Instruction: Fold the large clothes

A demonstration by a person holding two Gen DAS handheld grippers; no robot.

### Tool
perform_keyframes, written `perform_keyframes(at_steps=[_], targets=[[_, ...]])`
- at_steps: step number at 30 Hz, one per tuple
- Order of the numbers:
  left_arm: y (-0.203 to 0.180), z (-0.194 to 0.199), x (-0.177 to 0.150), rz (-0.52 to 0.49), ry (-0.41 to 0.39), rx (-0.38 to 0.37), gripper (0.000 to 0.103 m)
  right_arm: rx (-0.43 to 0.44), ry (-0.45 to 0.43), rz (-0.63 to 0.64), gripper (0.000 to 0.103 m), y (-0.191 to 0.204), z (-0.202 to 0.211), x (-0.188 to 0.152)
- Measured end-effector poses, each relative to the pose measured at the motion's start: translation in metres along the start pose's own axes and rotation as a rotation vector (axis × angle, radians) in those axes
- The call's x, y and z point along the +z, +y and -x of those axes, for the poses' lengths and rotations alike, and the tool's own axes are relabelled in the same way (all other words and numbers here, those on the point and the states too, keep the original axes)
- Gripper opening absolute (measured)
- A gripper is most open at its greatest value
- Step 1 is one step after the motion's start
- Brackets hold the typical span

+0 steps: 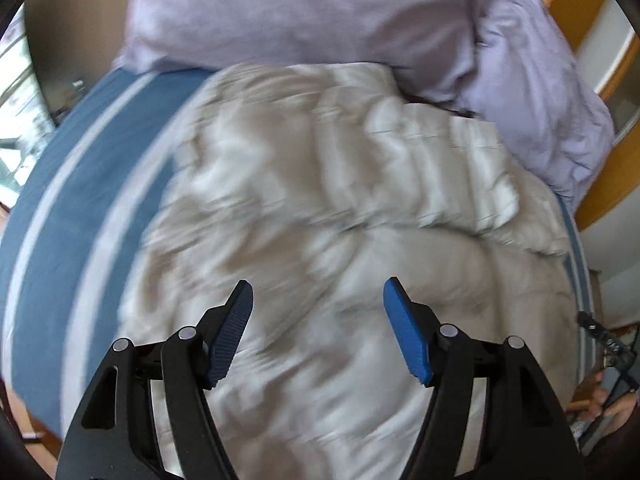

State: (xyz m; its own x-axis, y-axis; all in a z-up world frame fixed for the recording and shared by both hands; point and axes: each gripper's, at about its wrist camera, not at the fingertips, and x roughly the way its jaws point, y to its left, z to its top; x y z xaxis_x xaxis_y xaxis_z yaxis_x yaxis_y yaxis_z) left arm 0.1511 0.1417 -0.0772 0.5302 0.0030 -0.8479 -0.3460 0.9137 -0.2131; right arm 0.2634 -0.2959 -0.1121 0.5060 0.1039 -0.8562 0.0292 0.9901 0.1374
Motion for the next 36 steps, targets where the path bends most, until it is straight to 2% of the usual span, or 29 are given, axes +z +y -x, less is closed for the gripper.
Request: perform_keyframes(at_steps=[6,10,14,17,26,30,34,36], targets=[[0.064,0.018,-0.038,0.114,0.014,0.062,0.068,-0.028,0.028,-0.027,0.083,-0.029,0.011,-0.027],[0.088,0.024,-0.058,0.159,0.029,0.066,0.068,-0.032,0.047,-0.036,0.083,-0.044,0.015,-0.044],[0.103,0.024,-0.075,0.197,0.047,0.042,0.068,-0.018,0.067,-0.073,0.083,-0.058,0.018,-0.058],[0.110,0.023,-0.083,0.216,0.054,0.020,0.069,0.033,0.085,-0.104,0.083,-0.068,0.018,-0.066],[0.112,0.023,-0.092,0.232,0.063,-0.011,0.069,0.124,0.131,-0.119,0.082,-0.083,0.014,-0.087],[0.112,0.023,-0.093,0.237,0.062,-0.016,0.068,0.176,0.158,-0.124,0.065,-0.085,0.010,-0.090],[0.111,0.024,-0.096,0.242,0.059,-0.032,0.067,0.194,0.157,-0.118,0.057,-0.083,0.009,-0.089],[0.110,0.024,-0.097,0.244,0.057,-0.044,0.063,0.198,0.156,-0.114,0.052,-0.082,0.009,-0.090]])
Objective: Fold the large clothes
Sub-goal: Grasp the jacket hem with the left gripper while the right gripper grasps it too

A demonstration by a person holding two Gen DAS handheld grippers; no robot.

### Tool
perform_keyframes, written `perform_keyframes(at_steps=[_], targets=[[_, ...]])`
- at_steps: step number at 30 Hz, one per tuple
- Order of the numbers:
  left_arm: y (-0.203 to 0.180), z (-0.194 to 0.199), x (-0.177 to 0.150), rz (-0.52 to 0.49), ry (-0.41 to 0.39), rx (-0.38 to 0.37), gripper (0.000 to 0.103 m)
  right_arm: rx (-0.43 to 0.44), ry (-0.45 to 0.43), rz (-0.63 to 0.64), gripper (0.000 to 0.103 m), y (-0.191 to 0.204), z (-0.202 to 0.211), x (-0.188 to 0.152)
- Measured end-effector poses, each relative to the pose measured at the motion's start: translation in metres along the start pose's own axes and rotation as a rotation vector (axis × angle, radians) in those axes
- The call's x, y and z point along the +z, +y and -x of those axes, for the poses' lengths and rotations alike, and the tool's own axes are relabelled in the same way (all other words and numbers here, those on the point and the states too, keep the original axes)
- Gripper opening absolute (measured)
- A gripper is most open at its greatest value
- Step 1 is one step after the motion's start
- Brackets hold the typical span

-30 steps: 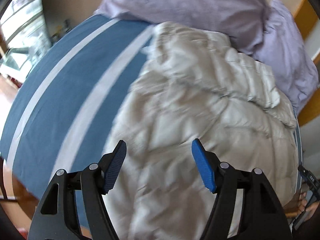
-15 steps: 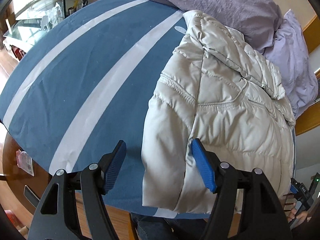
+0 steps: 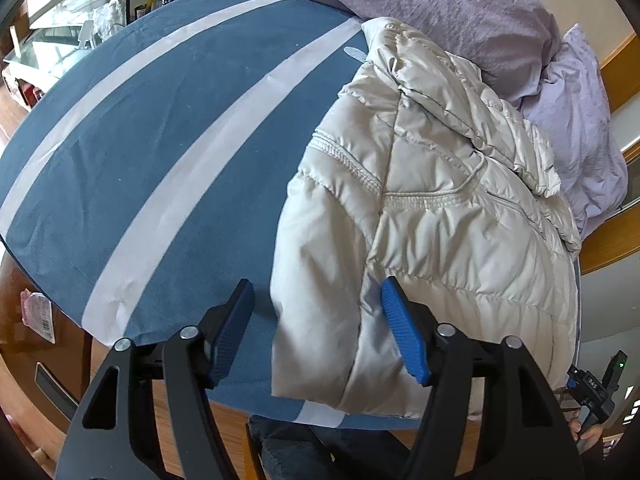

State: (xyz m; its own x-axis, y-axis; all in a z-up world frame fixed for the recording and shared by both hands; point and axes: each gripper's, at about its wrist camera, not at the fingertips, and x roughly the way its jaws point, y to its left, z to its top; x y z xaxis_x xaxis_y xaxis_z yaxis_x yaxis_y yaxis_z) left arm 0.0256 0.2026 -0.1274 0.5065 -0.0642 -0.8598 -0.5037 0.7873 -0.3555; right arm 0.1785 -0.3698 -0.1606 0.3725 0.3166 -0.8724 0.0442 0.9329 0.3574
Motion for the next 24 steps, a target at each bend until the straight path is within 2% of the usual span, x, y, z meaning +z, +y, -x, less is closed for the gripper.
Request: perform_keyframes(at_steps=[2,4,8,11,15,24], targets=[[-0.001,0.000,-0.001,0.006,0.004,-0.023,0.056,0.003,0.000,0.003,0.047,0.001,-0.001,0.000],[-0.002,-0.001,-0.003,0.012,0.006,-0.041,0.054,0.009,-0.003,0.003,0.040,0.002,-0.001,-0.001],[-0.002,-0.002,-0.004,0.025,0.008,-0.071,0.042,0.018,-0.009,0.014,0.021,0.005,-0.002,0.001],[-0.002,-0.001,-0.004,0.030,0.002,-0.094,0.028,0.031,-0.021,0.018,0.013,0.008,0.002,0.002],[-0.006,0.007,-0.002,0.032,-0.025,-0.121,0.013,0.051,-0.066,0.018,0.010,0.012,0.012,0.005],[-0.022,0.052,0.035,0.053,-0.163,-0.226,0.006,0.146,-0.230,0.019,0.009,0.037,0.053,0.042]])
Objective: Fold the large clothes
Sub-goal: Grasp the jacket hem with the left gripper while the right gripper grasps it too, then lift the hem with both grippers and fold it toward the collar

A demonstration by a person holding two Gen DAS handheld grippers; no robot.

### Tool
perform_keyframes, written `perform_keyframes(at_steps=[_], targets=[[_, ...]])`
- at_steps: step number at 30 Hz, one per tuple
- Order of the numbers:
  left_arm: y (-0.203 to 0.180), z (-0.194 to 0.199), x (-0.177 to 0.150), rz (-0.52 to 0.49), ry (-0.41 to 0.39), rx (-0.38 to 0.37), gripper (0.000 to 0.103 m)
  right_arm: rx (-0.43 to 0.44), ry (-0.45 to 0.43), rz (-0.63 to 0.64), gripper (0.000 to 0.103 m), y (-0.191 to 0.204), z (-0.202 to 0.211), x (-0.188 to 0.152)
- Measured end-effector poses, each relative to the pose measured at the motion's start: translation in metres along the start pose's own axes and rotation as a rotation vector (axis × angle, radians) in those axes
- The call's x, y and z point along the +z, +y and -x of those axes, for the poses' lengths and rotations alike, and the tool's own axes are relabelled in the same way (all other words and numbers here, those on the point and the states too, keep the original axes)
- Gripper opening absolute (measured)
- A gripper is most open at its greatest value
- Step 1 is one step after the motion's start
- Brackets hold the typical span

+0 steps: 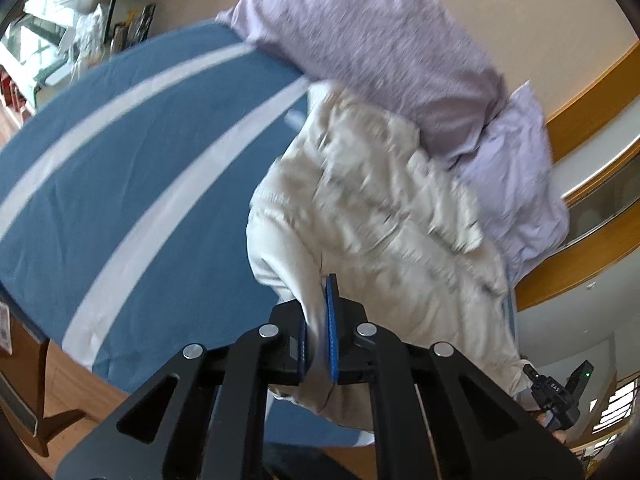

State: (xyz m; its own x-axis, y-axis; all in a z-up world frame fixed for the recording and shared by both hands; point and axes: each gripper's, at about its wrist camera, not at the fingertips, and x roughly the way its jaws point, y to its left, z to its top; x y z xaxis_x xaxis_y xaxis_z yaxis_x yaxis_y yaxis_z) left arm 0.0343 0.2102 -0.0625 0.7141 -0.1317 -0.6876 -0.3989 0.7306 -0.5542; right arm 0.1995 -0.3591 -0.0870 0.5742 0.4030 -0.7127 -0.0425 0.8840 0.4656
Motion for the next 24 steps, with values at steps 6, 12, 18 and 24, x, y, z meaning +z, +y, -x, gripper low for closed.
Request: perform_keyframes(at_steps=[6,12,18,24], targets=[[-0.022,0.011,0.032,-0.020,-0.075,-0.022,0.004,0.033,-0.094,0.007,0.009,0.019,0.008,0.040],[-0.045,0.006,0.067,-0.055,-0.121,-0.017,0.004,0.047,-0.158,0.011,0.009,0.036,0.004,0.078],[-0.065,-0.004,0.098,-0.070,-0.158,-0.005,0.004,0.054,-0.196,0.019,0.009,0.049,-0.006,0.113],[-0.080,-0.019,0.123,-0.068,-0.190,0.018,0.003,0.059,-0.214,0.048,0.009,0.060,-0.019,0.145]])
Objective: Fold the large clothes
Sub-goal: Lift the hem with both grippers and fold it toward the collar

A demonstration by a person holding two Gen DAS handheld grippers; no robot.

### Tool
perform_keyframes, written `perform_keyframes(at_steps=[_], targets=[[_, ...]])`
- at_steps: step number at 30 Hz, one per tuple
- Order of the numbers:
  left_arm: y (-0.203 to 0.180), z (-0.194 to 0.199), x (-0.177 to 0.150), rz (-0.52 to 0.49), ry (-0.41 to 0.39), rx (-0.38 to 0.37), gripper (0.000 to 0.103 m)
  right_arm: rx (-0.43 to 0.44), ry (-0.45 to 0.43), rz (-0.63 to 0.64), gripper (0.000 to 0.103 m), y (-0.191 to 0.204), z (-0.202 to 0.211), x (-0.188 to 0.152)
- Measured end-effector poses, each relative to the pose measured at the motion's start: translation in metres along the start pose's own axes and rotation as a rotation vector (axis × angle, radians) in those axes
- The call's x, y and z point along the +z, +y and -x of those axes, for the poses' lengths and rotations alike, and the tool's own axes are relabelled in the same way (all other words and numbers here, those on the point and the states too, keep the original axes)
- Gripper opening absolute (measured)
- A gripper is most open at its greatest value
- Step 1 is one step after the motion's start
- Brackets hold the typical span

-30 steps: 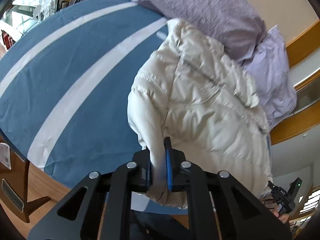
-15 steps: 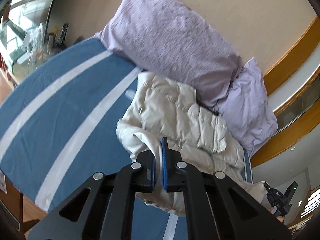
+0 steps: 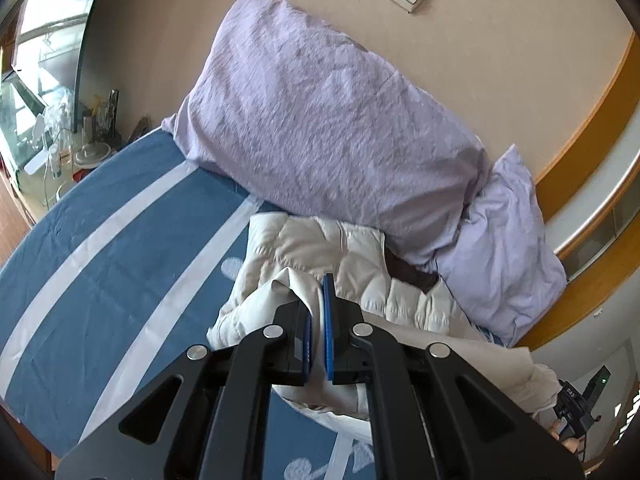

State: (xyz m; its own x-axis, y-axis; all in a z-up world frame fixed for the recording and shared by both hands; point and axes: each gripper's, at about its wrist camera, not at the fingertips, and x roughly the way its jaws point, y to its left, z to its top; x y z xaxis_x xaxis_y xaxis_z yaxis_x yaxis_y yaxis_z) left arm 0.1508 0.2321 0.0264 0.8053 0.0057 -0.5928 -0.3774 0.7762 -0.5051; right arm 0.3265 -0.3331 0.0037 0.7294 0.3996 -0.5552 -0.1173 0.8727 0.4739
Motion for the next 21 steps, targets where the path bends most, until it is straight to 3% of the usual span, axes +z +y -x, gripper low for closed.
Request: perform_keyframes(at_steps=[11,21], targets=[[-0.025,-0.045,0.041,0.021,-0.036,0.057,0.003,0.003,-0.010,0.027,0.009,0.010,-0.045,0.060],[-0.033,-0.103,0.059,0.029,-0.002,0.137,0.003,-0.072,0.048,0.042,0.009,0.006,-0.114,0.079]])
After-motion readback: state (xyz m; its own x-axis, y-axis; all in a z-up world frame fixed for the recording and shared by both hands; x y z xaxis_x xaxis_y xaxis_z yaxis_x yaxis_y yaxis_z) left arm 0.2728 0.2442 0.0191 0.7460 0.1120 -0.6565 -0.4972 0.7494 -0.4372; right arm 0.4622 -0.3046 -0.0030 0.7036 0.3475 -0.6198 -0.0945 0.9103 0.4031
